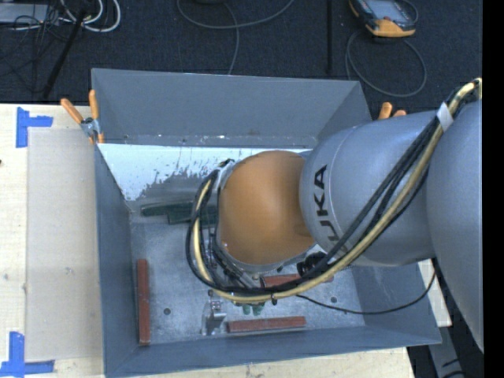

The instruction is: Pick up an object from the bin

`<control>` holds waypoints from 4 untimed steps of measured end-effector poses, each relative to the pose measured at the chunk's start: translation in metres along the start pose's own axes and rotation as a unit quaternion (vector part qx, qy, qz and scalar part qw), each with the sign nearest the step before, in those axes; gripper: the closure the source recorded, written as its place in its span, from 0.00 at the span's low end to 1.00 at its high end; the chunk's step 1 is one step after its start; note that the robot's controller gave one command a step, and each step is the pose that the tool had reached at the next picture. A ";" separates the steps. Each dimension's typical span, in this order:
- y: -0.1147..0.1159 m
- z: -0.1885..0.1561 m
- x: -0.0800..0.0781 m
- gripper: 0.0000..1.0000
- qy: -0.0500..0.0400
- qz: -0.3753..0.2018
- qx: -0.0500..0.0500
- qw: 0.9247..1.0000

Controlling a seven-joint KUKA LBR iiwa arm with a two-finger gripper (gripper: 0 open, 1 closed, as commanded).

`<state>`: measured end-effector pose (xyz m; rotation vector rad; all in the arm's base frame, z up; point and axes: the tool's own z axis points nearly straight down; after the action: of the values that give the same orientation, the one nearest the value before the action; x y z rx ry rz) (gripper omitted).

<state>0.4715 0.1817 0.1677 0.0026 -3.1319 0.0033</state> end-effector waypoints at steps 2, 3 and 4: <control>-0.002 -0.001 -0.003 0.00 -0.005 -0.002 -0.002 1.000; 0.005 0.025 -0.021 0.00 -0.001 -0.030 0.002 1.000; -0.029 0.026 -0.013 0.00 -0.004 -0.036 -0.002 0.999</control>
Offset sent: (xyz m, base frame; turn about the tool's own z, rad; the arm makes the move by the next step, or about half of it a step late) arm 0.0118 -0.0522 -0.0713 -0.0894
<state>0.4843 0.1526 0.1414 0.1167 -3.1381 -0.0031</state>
